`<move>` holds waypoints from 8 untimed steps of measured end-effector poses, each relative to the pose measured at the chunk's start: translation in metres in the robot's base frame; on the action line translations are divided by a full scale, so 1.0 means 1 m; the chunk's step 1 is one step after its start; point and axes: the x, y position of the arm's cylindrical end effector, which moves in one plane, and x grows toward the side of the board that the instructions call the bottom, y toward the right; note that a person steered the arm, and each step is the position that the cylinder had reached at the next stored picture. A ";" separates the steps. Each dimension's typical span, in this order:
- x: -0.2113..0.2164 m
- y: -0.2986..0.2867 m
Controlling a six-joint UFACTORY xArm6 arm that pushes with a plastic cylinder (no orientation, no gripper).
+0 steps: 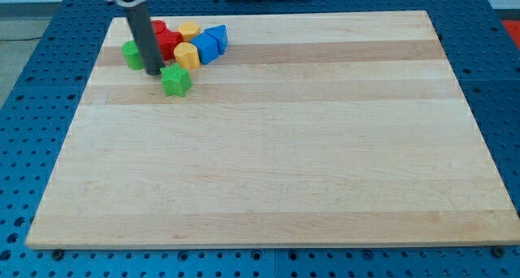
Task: Separate the yellow heart from the green star
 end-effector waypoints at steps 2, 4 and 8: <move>0.000 0.002; -0.011 0.023; -0.011 0.112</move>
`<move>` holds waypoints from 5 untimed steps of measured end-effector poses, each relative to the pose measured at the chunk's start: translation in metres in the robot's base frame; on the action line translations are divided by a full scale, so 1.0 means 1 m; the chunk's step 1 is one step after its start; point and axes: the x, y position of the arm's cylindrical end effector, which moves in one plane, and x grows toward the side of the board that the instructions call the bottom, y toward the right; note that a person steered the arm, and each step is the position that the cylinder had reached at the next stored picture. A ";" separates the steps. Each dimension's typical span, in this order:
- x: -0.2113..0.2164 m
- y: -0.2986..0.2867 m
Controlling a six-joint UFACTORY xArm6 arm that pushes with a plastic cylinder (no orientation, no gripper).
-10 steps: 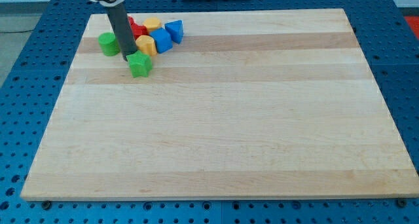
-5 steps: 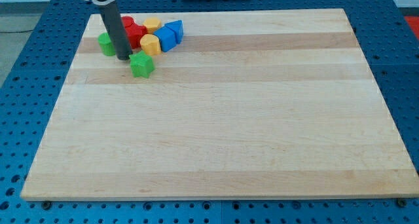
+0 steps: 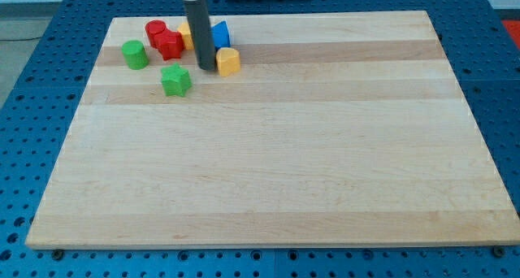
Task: Separate the yellow heart from the green star
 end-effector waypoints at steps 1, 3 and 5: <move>0.000 0.024; 0.000 -0.041; -0.016 -0.079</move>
